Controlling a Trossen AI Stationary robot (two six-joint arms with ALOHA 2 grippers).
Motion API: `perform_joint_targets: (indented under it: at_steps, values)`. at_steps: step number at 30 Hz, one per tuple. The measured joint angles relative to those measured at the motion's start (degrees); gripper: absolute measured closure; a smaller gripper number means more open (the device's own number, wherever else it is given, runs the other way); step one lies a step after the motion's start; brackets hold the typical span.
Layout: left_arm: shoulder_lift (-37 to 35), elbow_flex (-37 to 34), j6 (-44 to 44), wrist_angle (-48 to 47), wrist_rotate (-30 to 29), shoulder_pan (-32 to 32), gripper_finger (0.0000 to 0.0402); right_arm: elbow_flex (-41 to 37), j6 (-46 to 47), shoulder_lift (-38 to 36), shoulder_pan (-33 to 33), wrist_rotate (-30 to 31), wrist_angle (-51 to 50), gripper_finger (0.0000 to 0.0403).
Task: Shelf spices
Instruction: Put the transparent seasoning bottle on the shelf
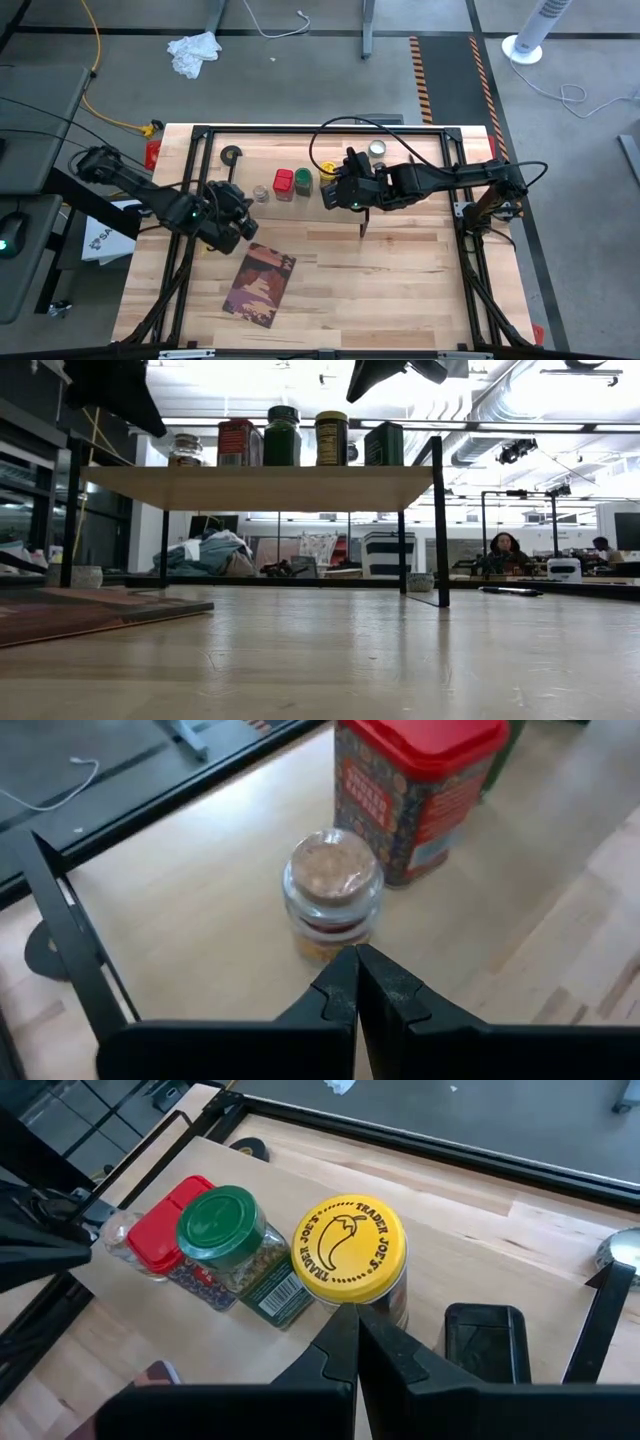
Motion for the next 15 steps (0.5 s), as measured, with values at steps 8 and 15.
perform_joint_targets:
  at_steps: [8, 15]
  values:
    - [0.0, 0.0, 7.8, 3.9, 5.2, 1.8, 0.0401, 0.0, 0.0, 0.0, 0.0, 0.4, 0.0, 0.0403]
    - [1.8, 0.0, 10.1, 3.9, 4.4, 4.5, 0.0401, 0.0, 0.1, 0.0, 0.0, 0.4, 0.0, 0.0403]
